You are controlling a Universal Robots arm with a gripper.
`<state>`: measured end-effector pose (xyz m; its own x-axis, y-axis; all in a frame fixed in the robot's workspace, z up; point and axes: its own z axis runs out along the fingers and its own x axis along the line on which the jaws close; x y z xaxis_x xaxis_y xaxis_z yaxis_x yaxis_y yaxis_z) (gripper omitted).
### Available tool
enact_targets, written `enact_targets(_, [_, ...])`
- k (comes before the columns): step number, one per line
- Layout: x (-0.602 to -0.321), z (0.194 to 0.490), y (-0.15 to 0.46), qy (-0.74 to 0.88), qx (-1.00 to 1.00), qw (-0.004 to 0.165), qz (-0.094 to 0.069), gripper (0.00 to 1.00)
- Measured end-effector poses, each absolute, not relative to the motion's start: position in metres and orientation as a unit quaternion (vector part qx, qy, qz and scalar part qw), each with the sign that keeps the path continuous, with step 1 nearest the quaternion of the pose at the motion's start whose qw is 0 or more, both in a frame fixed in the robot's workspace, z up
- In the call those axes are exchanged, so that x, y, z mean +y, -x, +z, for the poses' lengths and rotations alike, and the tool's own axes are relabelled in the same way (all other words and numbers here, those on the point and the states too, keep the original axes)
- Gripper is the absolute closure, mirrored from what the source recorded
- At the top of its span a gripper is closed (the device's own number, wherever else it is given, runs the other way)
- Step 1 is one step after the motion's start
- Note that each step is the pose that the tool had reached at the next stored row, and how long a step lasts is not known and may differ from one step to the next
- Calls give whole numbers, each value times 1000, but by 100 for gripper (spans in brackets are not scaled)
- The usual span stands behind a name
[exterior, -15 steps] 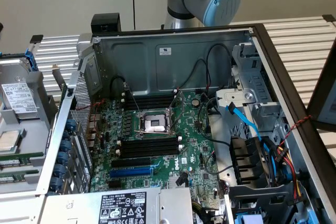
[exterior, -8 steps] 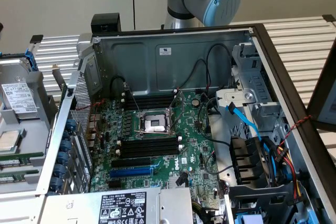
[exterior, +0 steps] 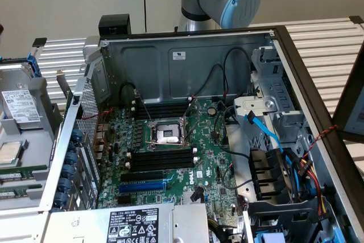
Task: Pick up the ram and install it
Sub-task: 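Reach for the ram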
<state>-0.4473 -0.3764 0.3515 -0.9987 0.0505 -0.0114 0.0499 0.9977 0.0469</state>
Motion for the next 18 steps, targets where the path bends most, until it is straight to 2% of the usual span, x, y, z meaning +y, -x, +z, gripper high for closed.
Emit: enact_targets(18, [-376, 352, 447, -17, 1000, 6, 23, 89])
